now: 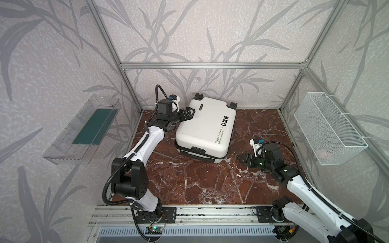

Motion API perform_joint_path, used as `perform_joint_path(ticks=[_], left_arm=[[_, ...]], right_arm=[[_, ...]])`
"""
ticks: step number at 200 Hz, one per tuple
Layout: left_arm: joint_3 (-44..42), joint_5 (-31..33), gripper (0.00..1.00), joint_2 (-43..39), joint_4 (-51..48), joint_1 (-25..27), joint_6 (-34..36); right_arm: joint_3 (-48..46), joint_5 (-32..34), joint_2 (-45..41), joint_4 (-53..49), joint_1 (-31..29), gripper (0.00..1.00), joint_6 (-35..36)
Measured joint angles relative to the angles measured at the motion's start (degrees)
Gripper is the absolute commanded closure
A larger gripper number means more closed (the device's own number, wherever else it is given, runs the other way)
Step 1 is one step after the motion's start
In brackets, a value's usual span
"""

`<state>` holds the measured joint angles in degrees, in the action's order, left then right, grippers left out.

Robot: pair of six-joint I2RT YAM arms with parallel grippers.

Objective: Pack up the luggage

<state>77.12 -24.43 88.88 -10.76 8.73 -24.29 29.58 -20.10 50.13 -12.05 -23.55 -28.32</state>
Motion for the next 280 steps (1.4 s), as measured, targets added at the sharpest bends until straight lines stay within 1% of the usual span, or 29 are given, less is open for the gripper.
perform_joint_path(ticks=[33,44,74,110,153,172,190,209,229,252,264,280], left_arm=[[-4.3,1.7,0.01,-10.0,-5.0,-0.6,0.8],[-6.8,1.6,0.01,-13.6,-6.1,-0.6,0.7],[-15.1,1.2,0.01,-22.9,-8.6,-0.5,-0.2],[-24.4,1.0,0.01,-32.1,-10.4,-0.5,-3.5],[-34.4,0.2,0.01,-38.4,-8.6,0.0,-8.4],[-40.3,0.4,0.02,-40.3,-6.2,1.6,-11.6],[-45.9,1.4,0.05,-43.0,-4.4,3.3,-15.2],[-51.2,3.8,0.11,-47.0,-2.0,4.9,-19.7],[-56.4,6.4,0.24,-50.3,1.9,6.3,-25.2],[-61.5,8.5,0.33,-50.1,7.5,7.2,-31.0],[-63.2,9.2,0.39,-48.5,10.5,7.6,-33.5],[-64.6,9.6,0.41,-45.6,14.7,7.8,-35.7]], right_arm=[[-3.4,4.7,1.1,3.0,-7.0,0.47,1.6],[-4.8,5.5,2.4,5.4,-8.5,0.49,2.1],[-9.6,7.0,6.0,15.0,-10.6,0.49,3.2],[-14.1,7.5,9.5,26.4,-12.1,0.49,4.4],[-15.1,8.5,11.9,36.7,-12.5,0.49,5.4],[-16.0,9.1,13.5,40.4,-12.5,0.49,5.5],[-16.9,9.2,14.8,42.4,-12.5,0.49,5.4],[-17.6,9.2,15.9,44.5,-12.5,0.49,5.4],[-17.7,9.2,17.2,46.1,-12.6,0.46,5.4],[-17.7,9.2,18.2,47.3,-12.6,0.38,5.5],[-17.7,9.3,18.6,47.8,-12.6,0.32,5.4],[-17.8,9.6,18.7,48.2,-12.6,0.24,5.7]])
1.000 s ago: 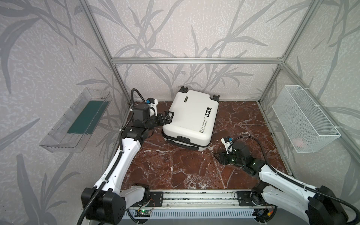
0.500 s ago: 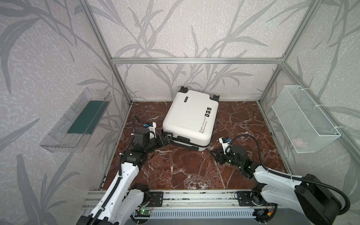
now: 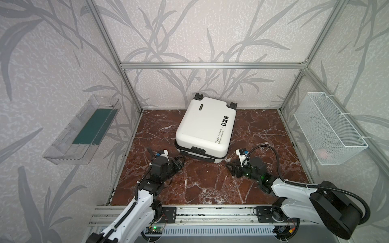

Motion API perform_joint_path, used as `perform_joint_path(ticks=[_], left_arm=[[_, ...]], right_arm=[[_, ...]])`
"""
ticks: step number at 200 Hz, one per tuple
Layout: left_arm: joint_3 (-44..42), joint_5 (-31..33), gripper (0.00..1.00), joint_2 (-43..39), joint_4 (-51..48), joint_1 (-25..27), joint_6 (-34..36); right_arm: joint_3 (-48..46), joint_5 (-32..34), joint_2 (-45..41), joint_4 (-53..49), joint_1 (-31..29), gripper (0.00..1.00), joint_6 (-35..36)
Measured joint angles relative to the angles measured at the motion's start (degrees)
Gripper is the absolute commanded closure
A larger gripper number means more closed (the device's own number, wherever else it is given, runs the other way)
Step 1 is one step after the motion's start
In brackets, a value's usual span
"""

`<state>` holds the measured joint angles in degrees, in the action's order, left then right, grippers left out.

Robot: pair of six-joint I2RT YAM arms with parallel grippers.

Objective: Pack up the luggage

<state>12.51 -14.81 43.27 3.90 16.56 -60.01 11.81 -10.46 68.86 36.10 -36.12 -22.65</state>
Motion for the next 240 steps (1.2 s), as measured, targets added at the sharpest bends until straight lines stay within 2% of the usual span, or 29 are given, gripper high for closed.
perform_joint_path(ticks=[37,60,75,106,140,185,240], left_arm=[[-1.7,0.2,0.42,6.7,11.3,0.5,-3.5],[-2.2,0.2,0.45,11.3,18.4,0.7,-4.5],[-2.2,0.2,0.50,14.3,22.3,0.7,-5.1],[-2.2,-0.2,0.52,20.6,29.9,0.9,-6.2],[-2.3,-0.4,0.52,26.5,37.0,1.1,-7.1],[-2.9,-0.4,0.53,32.4,44.9,1.8,-7.9],[-3.6,-0.9,0.61,43.1,57.9,2.5,-10.0]], right_arm=[[-1.0,1.4,-0.1,0.1,0.0,0.15,0.0],[-1.9,3.0,-0.6,0.0,0.0,0.03,0.1],[-2.4,4.0,-1.3,-0.1,0.0,0.02,0.0],[-2.7,5.5,-2.6,-0.4,0.0,0.03,0.2],[-2.7,5.4,-2.6,-0.3,0.0,0.10,0.9],[-2.6,4.3,1.1,1.0,0.0,0.16,1.5],[-2.5,3.3,5.2,4.9,0.0,0.23,1.4]])
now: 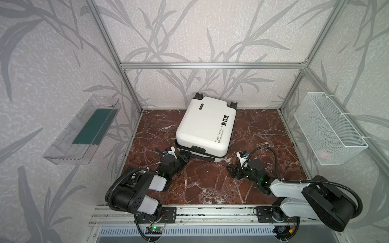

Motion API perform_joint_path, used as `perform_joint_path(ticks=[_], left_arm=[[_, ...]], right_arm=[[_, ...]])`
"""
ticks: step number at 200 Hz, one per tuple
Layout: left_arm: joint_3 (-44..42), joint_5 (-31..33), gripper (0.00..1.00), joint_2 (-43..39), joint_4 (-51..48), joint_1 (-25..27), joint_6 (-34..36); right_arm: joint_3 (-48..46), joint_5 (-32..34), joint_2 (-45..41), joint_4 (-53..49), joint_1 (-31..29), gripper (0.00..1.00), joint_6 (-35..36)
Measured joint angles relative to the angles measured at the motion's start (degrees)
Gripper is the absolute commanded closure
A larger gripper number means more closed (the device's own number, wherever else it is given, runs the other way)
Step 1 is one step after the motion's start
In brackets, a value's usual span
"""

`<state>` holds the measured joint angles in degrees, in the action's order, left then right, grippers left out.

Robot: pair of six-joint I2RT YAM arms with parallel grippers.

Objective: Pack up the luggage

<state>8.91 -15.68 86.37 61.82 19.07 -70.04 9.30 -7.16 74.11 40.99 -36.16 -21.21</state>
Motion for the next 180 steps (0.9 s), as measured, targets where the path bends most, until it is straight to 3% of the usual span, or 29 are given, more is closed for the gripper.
perform_joint_path(ticks=[60,180], left_arm=[[0.0,-0.3,0.76,10.7,16.0,0.0,-5.0],[0.1,-0.5,0.88,11.9,17.6,0.0,-7.3]], right_arm=[[0.5,-0.4,0.7,2.5,0.0,0.27,0.0],[6.9,-1.7,8.3,6.5,0.0,0.44,1.4]])
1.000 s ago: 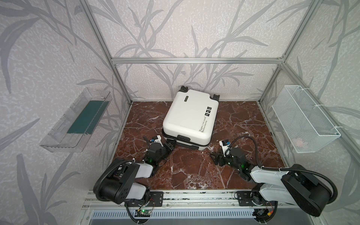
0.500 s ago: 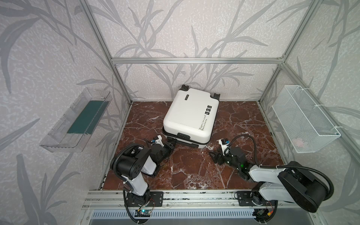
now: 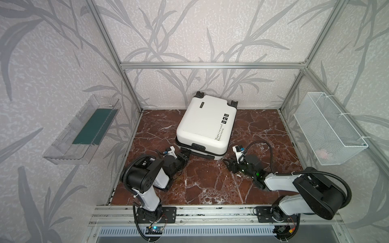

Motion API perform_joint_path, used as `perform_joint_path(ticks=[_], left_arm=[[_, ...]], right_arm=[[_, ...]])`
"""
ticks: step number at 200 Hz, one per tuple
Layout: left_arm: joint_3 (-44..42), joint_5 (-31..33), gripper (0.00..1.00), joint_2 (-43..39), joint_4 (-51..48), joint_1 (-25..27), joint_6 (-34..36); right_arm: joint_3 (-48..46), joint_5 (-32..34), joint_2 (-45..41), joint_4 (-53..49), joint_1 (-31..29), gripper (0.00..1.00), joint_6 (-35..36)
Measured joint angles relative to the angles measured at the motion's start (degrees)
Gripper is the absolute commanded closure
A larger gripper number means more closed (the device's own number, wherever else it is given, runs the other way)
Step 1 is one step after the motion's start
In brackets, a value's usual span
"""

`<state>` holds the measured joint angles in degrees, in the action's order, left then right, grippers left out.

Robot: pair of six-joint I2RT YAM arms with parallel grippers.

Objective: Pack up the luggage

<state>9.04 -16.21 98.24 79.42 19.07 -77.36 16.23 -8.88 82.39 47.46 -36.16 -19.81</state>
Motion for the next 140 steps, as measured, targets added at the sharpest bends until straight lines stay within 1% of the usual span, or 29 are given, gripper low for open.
perform_joint_path(ticks=[33,58,93,115,140], left_arm=[[0.3,-0.2,0.89,0.3,0.2,0.0,-0.3],[0.7,-0.1,0.90,0.9,0.3,0.0,-0.3],[1.0,-0.1,0.91,1.2,0.5,0.0,-0.4],[1.0,-0.1,0.91,1.2,0.5,0.0,-0.4],[1.0,-0.2,0.92,1.2,0.5,0.0,-0.4]], right_arm=[[2.3,-1.5,4.1,2.5,0.0,0.51,0.1],[3.0,-2.4,6.1,3.9,0.0,0.55,0.1],[3.1,-3.0,6.6,4.9,0.0,0.62,0.3],[3.6,-3.2,6.6,5.0,0.0,0.64,0.6],[3.7,-3.1,6.6,4.9,0.0,0.70,1.2]])
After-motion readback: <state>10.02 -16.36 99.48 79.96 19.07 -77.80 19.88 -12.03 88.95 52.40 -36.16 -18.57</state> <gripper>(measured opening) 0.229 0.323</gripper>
